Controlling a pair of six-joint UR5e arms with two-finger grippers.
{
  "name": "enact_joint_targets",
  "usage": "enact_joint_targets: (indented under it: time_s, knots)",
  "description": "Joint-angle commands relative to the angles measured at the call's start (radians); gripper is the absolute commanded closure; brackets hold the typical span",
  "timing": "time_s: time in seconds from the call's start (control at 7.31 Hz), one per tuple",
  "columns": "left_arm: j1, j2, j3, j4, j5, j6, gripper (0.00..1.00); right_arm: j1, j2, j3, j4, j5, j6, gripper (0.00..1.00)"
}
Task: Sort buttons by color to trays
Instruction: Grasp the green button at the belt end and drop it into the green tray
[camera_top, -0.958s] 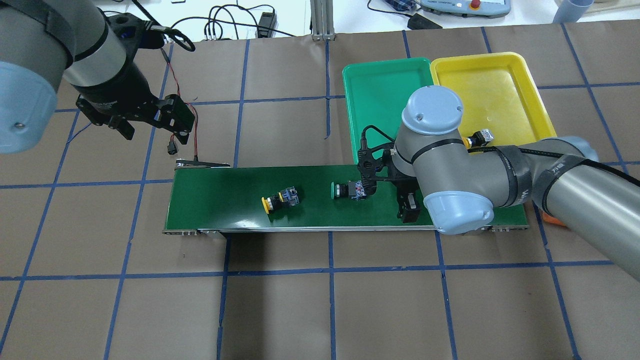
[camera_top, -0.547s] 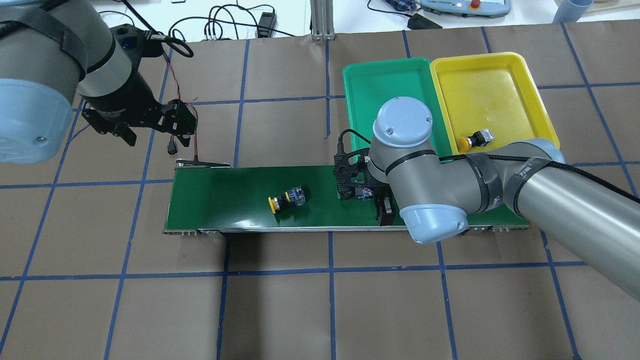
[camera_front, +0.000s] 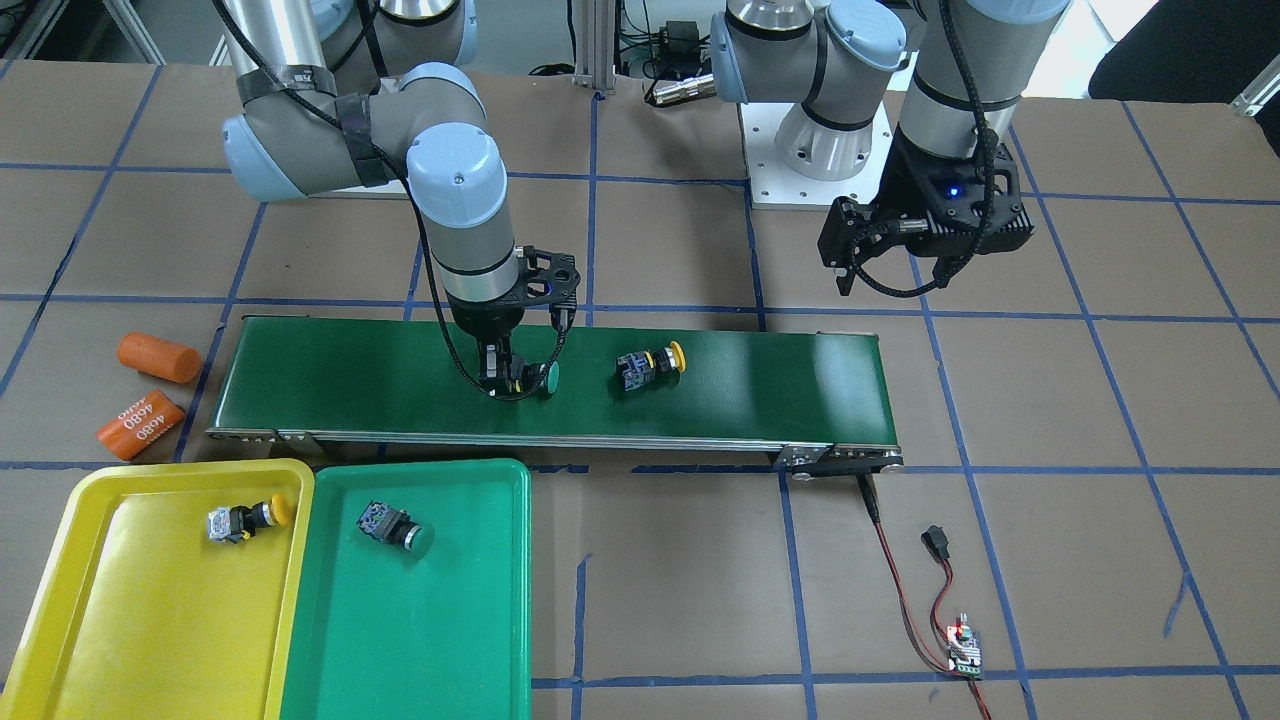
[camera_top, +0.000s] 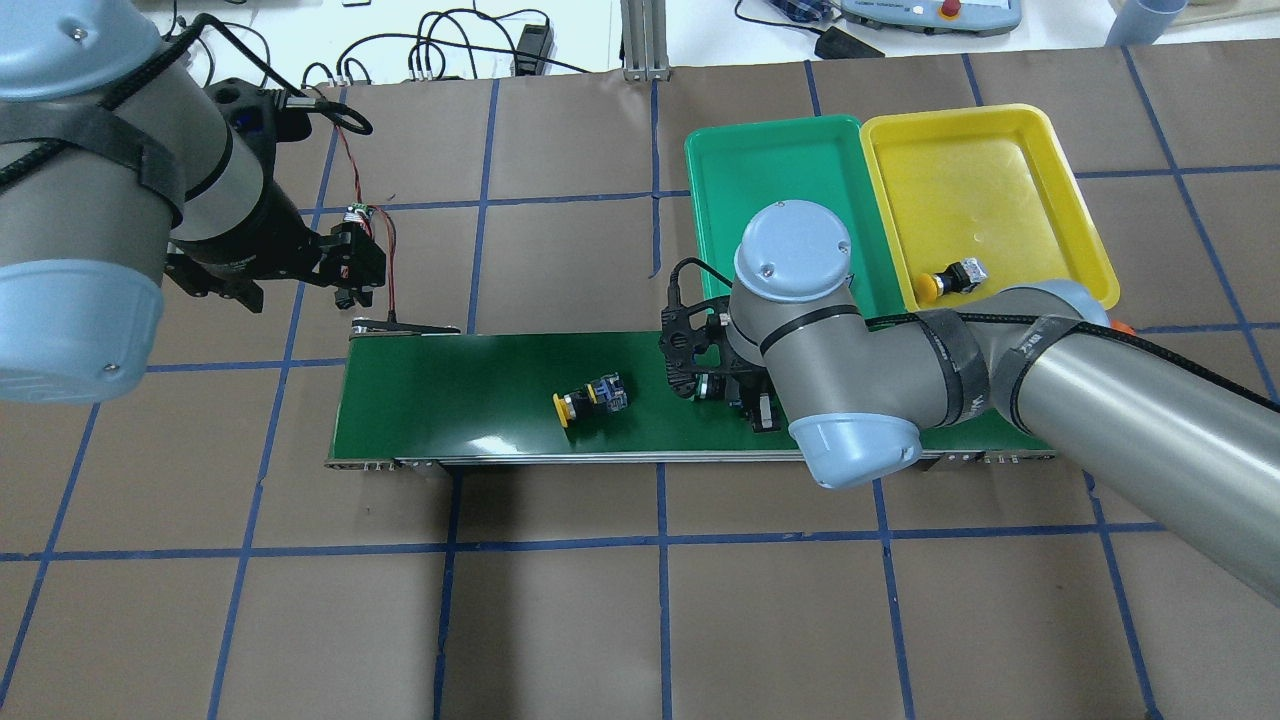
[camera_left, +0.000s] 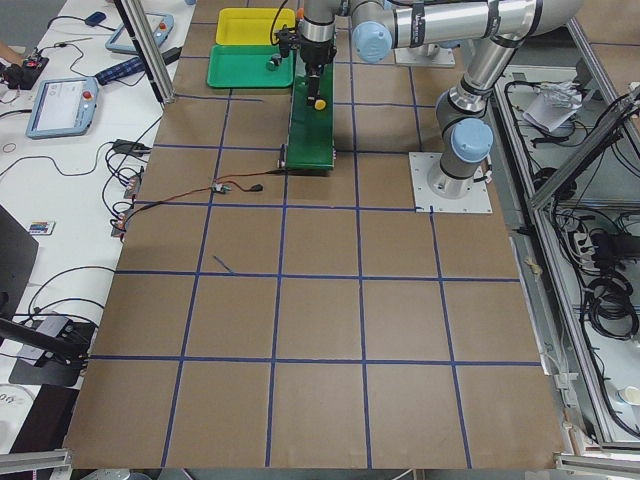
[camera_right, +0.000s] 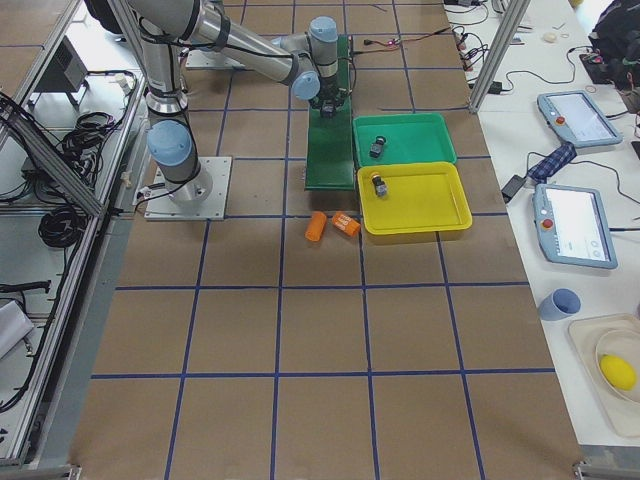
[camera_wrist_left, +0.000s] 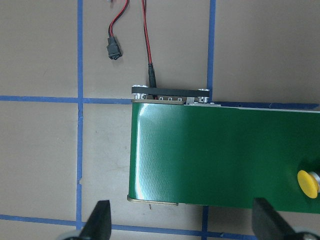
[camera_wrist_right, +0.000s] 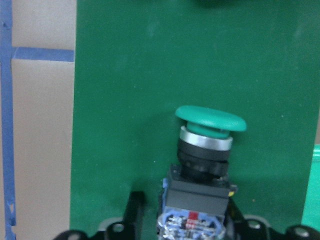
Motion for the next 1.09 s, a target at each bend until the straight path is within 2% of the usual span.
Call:
enact_joint_targets:
  time_s: [0.0, 0.14, 0.27, 0.41, 0.55, 0.68, 0.82, 0.96]
  knots:
    - [0.031, 0.0, 0.021, 0.001, -0.008, 0.01, 0.0, 0.0, 0.002, -0.022, -0.003, -0.02, 0.0, 0.81]
    - [0.104, -0.026, 0.021, -0.006, -0.022, 0.035, 0.0, -0.017, 0.02, -0.073, -0.006, -0.067, -0.014, 0.81]
    - [0.114, -0.013, 0.033, -0.009, -0.126, 0.036, 0.0, -0.035, 0.087, -0.189, 0.006, -0.12, -0.014, 0.81]
    - [0.107, -0.017, 0.029, -0.02, -0.13, 0.035, 0.0, -0.073, 0.186, -0.297, 0.047, -0.143, -0.015, 0.8]
    - [0.103, -0.017, 0.021, -0.029, -0.127, 0.036, 0.0, -0.108, 0.228, -0.365, 0.15, -0.14, -0.017, 0.8]
    - [0.103, -0.025, 0.052, -0.026, -0.127, 0.059, 0.0, -0.133, 0.235, -0.382, 0.173, -0.135, -0.023, 0.62]
    - [0.099, -0.019, 0.05, -0.034, -0.128, 0.079, 0.0, -0.142, 0.235, -0.376, 0.173, -0.128, -0.023, 0.01]
    - [0.093, -0.002, 0.058, -0.035, -0.128, 0.079, 0.0, -0.146, 0.227, -0.371, 0.187, -0.129, -0.023, 0.0]
